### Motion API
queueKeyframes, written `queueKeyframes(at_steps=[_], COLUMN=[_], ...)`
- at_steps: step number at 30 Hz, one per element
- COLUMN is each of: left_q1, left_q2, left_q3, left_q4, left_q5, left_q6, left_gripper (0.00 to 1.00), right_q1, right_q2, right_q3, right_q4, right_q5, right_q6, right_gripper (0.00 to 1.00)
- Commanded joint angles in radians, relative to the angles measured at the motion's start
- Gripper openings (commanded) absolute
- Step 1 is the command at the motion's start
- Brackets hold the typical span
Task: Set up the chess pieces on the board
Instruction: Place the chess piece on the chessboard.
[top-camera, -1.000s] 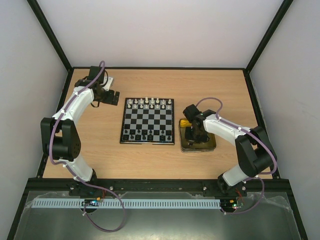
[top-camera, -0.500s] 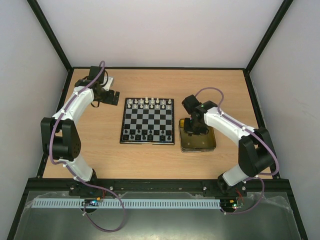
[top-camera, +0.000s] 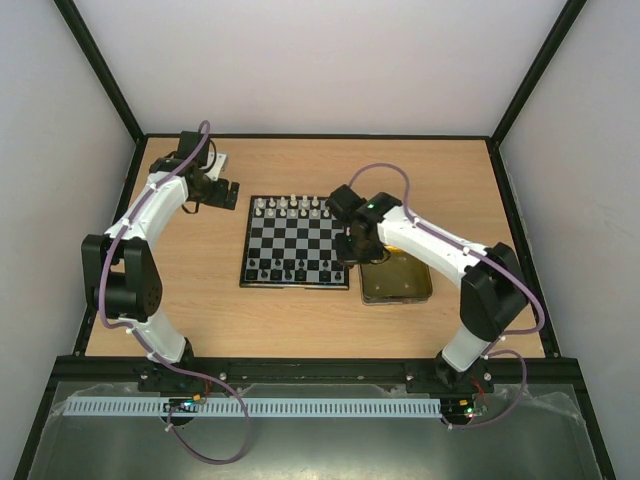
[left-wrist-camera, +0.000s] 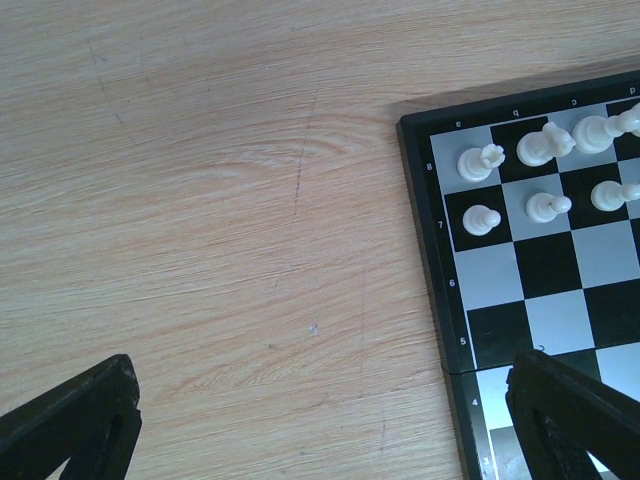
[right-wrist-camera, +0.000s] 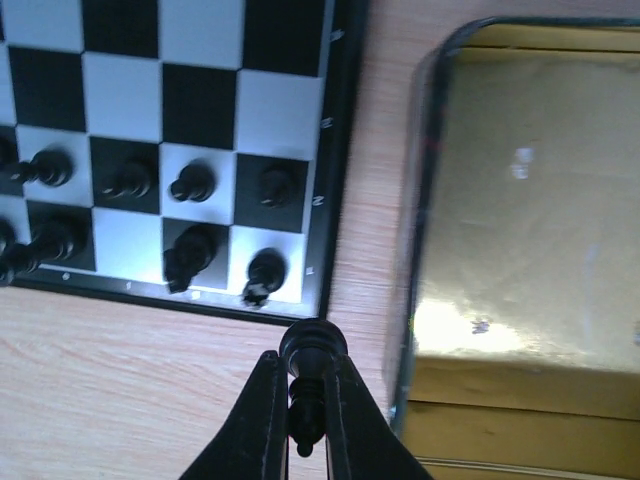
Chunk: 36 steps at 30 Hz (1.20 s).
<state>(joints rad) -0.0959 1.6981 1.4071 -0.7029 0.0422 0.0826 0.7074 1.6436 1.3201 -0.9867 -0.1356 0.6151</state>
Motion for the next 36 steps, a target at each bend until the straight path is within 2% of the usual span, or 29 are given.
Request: queueKeyframes(at_steps=[1,12,36], left_q1=[-0.004,-0.005,-0.007], left_q2=[0.004,-0.009,-0.023], left_q3=[0.027,0.022,-0.001], left_q4=[-0.020,-0.020,-0.008], left_q5=[-0.010,-0.008,-0.010], left_q6=[0.001,0.001,0.000], left_gripper=[1.00,0.99,1.00], right_q1=[0.056,0.178,0.200], right_q2=[0.046,0.162,0.304], right_q3=[0.039,0.182,0.258], right_q4=[-0.029,-0.043,-0.010], right_q5=[-0.012,0.019,0.012], right_q6=[0.015,0.013,-0.008], right_gripper=[0.06,0.05,0.05])
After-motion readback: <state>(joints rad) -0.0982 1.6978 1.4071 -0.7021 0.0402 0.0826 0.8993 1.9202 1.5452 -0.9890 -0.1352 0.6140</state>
